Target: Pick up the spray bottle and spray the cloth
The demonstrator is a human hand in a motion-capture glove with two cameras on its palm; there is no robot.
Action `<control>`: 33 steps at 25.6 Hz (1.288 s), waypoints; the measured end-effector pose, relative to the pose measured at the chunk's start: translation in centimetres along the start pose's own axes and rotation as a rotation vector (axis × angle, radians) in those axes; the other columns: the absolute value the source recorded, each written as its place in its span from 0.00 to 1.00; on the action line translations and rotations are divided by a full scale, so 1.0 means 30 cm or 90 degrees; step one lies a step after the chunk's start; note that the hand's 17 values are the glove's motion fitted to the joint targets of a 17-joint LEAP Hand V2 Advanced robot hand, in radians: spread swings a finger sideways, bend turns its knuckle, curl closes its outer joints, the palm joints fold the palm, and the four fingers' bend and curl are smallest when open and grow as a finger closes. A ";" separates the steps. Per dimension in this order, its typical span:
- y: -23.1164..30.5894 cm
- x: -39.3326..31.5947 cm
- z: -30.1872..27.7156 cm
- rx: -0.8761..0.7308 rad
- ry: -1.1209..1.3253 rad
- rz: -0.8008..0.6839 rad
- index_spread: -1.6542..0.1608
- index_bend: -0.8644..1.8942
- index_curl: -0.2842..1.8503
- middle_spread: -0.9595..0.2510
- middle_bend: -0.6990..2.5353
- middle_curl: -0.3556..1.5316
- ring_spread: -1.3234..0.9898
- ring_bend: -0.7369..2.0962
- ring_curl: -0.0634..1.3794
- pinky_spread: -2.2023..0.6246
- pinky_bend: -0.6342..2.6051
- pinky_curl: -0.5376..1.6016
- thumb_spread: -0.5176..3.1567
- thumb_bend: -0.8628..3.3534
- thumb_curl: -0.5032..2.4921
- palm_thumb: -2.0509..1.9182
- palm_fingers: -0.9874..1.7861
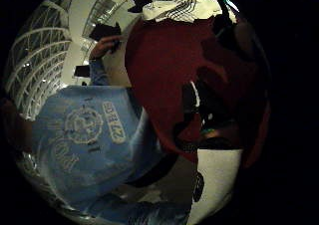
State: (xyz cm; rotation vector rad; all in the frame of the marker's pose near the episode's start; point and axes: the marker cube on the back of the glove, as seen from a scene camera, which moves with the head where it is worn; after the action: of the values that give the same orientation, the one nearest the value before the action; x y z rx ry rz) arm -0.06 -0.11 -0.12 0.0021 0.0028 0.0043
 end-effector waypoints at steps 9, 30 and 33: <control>-0.050 -0.005 -0.036 0.003 0.016 0.005 0.77 0.38 0.23 0.75 0.34 0.31 0.56 0.40 0.20 0.83 0.26 0.33 0.36 0.29 0.23 0.67 0.68; -0.005 0.087 -0.127 0.218 -0.324 0.095 0.72 0.34 0.23 0.76 0.29 0.35 0.57 0.38 0.24 0.84 0.32 0.40 0.44 0.25 0.26 0.67 0.58; 0.017 0.130 -0.139 0.263 -0.445 0.119 0.71 0.34 0.23 0.77 0.29 0.35 0.58 0.39 0.24 0.84 0.32 0.40 0.44 0.24 0.26 0.67 0.57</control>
State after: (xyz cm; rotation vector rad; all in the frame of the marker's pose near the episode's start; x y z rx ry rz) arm 3.83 0.43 -4.31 0.4174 -0.6955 0.1891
